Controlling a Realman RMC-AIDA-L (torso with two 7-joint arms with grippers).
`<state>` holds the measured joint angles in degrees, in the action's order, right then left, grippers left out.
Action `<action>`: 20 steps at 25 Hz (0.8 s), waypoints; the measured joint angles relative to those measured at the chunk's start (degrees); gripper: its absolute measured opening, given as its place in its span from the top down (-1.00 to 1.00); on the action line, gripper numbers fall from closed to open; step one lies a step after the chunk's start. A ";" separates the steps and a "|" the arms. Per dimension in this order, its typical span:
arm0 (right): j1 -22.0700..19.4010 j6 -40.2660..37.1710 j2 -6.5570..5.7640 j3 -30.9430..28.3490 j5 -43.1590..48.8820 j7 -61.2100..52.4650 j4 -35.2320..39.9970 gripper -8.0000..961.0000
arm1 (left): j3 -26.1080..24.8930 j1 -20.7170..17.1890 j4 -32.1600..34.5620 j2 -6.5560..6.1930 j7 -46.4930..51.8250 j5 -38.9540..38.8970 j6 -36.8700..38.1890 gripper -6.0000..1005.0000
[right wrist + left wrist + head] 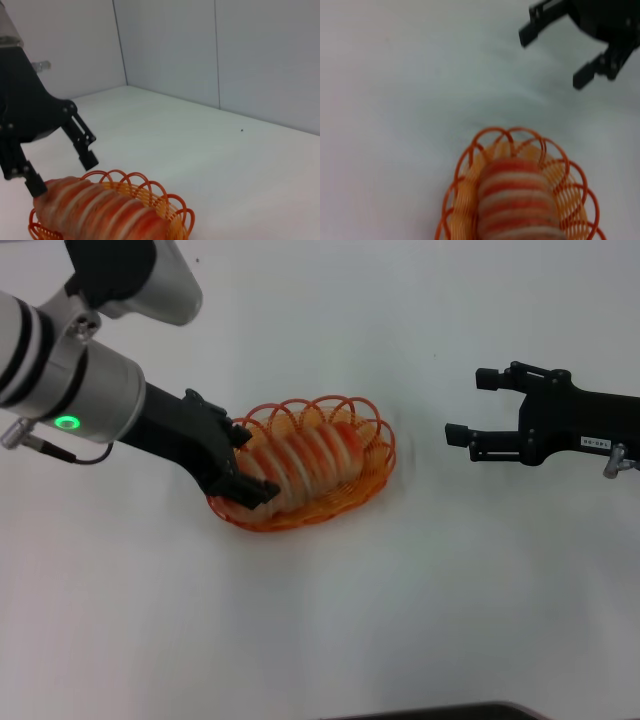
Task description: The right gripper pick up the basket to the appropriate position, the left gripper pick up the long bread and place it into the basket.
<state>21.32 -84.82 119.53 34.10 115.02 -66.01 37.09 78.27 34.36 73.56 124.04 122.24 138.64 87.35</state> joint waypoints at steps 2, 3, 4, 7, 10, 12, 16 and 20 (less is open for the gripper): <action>0.03 -0.01 0.00 0.00 -0.12 0.00 0.00 -0.97 | -3.14 -0.54 1.16 0.01 -1.20 -2.51 1.35 -0.16; 0.04 -0.02 0.00 0.00 -0.17 0.00 0.00 -0.97 | -5.15 -0.97 1.70 0.02 -2.12 -4.45 2.34 -0.32; 0.03 -0.01 0.00 0.00 -0.18 0.00 0.00 -0.97 | -8.17 -1.52 2.30 -0.05 -3.51 -6.82 3.56 -0.48; 0.11 -0.01 -0.01 -0.01 -0.22 0.00 -0.03 -0.97 | -19.95 -3.51 2.26 -0.30 -10.40 -13.77 9.86 -0.70; 0.30 0.00 -0.01 -0.01 -0.23 0.00 -0.14 -0.97 | -29.45 -5.43 -0.25 -0.61 -17.16 -15.63 15.74 -0.85; 0.35 0.00 0.00 -0.01 -0.23 0.00 -0.17 -0.97 | -38.69 -8.32 -5.19 -1.81 -24.36 -15.97 19.85 -0.85; 0.41 0.00 0.00 0.00 -0.12 0.00 -0.10 -0.97 | -45.82 -11.89 -13.97 -4.15 -32.03 -16.13 21.26 -0.85; 0.48 0.02 0.00 0.01 0.00 0.03 -0.04 -0.97 | -49.46 -15.71 -25.34 -6.01 -41.92 -16.67 20.72 -0.85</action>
<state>21.80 -84.80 119.53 34.12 115.01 -65.98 37.05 28.81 18.65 48.22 118.03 80.32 121.97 108.07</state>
